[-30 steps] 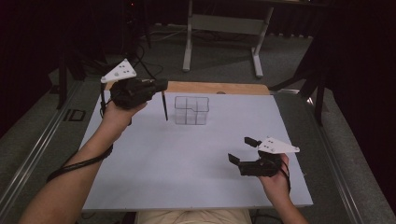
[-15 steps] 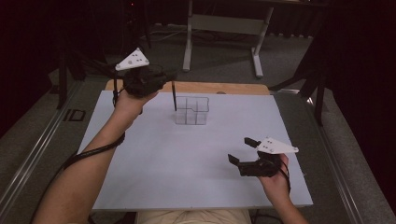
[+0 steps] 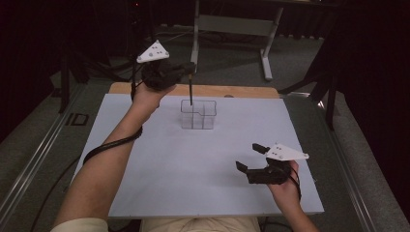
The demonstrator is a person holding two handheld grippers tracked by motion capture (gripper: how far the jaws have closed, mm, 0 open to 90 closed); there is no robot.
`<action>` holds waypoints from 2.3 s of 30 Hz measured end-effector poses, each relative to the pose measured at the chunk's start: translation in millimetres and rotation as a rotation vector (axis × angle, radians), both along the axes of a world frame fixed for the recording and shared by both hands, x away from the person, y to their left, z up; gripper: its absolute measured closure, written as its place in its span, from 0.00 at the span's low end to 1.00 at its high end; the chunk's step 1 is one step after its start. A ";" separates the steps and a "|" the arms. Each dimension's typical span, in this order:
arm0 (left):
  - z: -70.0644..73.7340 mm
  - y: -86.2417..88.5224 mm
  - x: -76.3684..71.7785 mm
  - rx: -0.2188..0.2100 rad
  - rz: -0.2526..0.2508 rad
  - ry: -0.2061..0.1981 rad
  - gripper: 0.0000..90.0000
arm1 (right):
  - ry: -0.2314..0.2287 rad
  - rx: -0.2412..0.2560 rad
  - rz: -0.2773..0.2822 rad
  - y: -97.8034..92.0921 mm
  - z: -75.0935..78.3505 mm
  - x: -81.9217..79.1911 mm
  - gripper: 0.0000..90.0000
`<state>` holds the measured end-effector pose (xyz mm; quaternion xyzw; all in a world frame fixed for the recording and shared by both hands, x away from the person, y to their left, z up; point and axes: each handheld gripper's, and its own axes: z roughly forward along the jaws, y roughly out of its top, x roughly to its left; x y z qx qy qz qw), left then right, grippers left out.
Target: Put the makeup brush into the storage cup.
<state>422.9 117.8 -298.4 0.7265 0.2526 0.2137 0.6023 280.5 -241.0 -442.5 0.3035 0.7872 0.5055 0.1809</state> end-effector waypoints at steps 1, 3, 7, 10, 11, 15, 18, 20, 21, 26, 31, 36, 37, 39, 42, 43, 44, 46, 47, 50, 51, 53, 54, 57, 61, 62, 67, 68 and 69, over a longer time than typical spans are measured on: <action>0.2 -1.1 1.5 -0.003 0.002 0.001 0.95 | -0.001 0.001 0.000 -0.2 0.0 0.0 0.13; 0.1 -2.9 4.6 -0.002 0.003 0.001 0.95 | -0.001 0.003 -0.001 -1.1 0.0 0.2 0.13; -1.9 -3.9 14.2 0.006 0.012 0.005 0.95 | -0.001 0.008 -0.005 -2.9 -0.2 0.8 0.13; -3.8 -2.5 21.0 0.000 0.018 0.001 0.95 | 0.000 0.008 -0.007 -3.4 -0.5 1.7 0.13; -4.5 -2.2 23.4 0.003 0.024 0.000 0.95 | -0.002 0.009 -0.007 -3.3 -0.6 1.7 0.13; -6.8 -2.9 31.9 0.005 0.034 0.006 0.95 | -0.008 0.005 -0.004 -2.4 -0.5 1.8 0.13; -9.1 -4.3 36.3 0.011 0.052 0.000 0.95 | -0.003 0.004 -0.003 -2.1 -1.4 2.6 0.13; -10.9 -5.1 39.2 0.015 0.056 0.011 0.95 | 0.001 0.005 -0.003 -2.1 -1.7 2.9 0.13; -12.1 -5.4 40.5 0.019 0.067 0.011 0.95 | 0.001 0.005 -0.002 -2.1 -1.7 2.9 0.13; -18.8 -5.4 46.2 0.037 0.082 0.007 0.95 | -0.005 0.005 -0.002 -2.7 -1.2 1.6 0.13; -23.4 -3.5 50.1 0.047 0.095 0.001 0.95 | -0.001 0.005 -0.002 -3.3 -1.7 2.1 0.13; -30.3 -1.1 51.9 0.032 0.118 0.000 0.95 | 0.000 0.005 -0.001 -3.1 -2.0 2.1 0.13; -31.6 -0.9 52.5 0.029 0.116 0.006 0.95 | 0.002 0.005 -0.002 -3.2 -2.0 2.1 0.13; -34.1 -1.2 53.3 0.047 0.123 0.003 0.95 | -0.002 0.004 -0.002 -3.4 -2.0 2.3 0.13; -38.5 -0.5 54.8 0.036 0.124 0.013 0.95 | -0.002 0.004 -0.001 -3.7 -1.8 2.0 0.13; -40.7 -0.5 55.2 0.035 0.124 0.016 0.95 | 0.000 0.005 -0.001 -3.7 -2.1 2.1 0.13; -42.0 -0.5 55.2 0.038 0.125 0.015 0.95 | 0.004 0.007 -0.002 -3.8 -2.4 2.2 0.13; -46.5 -0.8 54.8 0.045 0.131 0.007 0.95 | 0.004 0.006 -0.001 -3.7 -2.5 2.3 0.13; -48.5 -0.1 54.8 0.037 0.130 0.011 0.95 | 0.002 0.007 -0.001 -3.7 -2.3 2.0 0.13; -54.3 0.1 55.2 0.031 0.132 0.015 0.95 | -0.005 0.005 -0.003 -3.7 -1.9 2.0 0.13; -56.9 0.3 55.8 0.027 0.132 0.023 0.95 | -0.001 0.007 -0.002 -3.7 -2.0 2.1 0.13; -60.5 0.4 56.6 0.024 0.139 0.025 0.95 | 0.003 0.006 -0.002 -3.7 -2.6 2.2 0.13; -62.5 0.7 56.9 0.025 0.143 0.025 0.95 | 0.003 0.004 -0.001 -3.7 -2.7 2.4 0.13; -67.4 2.4 58.7 0.011 0.149 0.035 0.95 | 0.003 0.003 0.000 -3.6 -2.9 2.6 0.13; -72.6 2.3 60.0 0.013 0.163 0.042 0.95 | 0.005 0.003 0.001 -3.5 -3.6 3.1 0.13; -73.9 2.6 60.4 0.013 0.160 0.045 0.94 | 0.007 0.004 0.001 -3.7 -3.6 3.0 0.13; -79.9 3.0 60.7 0.014 0.173 0.046 0.94 | 0.005 0.000 0.002 -3.6 -3.3 2.5 0.13; -80.9 3.3 60.4 0.014 0.176 0.043 0.94 | 0.004 -0.002 0.002 -3.6 -3.4 2.6 0.13; -82.2 3.8 60.5 0.007 0.181 0.046 0.94 | 0.006 -0.001 0.003 -3.5 -3.6 2.6 0.13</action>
